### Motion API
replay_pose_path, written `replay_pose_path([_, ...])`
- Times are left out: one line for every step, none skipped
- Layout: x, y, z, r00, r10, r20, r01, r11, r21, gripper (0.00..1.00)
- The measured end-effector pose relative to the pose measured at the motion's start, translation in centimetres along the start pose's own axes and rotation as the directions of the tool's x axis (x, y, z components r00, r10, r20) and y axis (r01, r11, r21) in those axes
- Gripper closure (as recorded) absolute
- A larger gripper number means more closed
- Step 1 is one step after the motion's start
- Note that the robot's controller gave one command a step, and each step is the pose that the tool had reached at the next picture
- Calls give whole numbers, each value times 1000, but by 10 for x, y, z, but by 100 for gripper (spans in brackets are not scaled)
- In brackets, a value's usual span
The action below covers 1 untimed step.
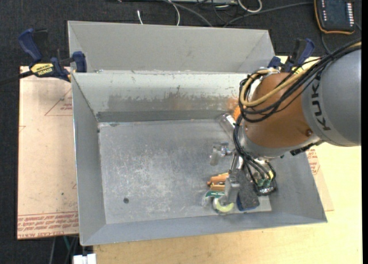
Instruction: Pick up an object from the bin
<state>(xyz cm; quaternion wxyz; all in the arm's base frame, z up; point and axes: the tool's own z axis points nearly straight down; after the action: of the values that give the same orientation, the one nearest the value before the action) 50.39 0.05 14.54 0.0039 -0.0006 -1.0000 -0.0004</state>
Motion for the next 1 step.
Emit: replay_pose_path([-2,0,-4,1000,-1,8,1,1000,0,0])
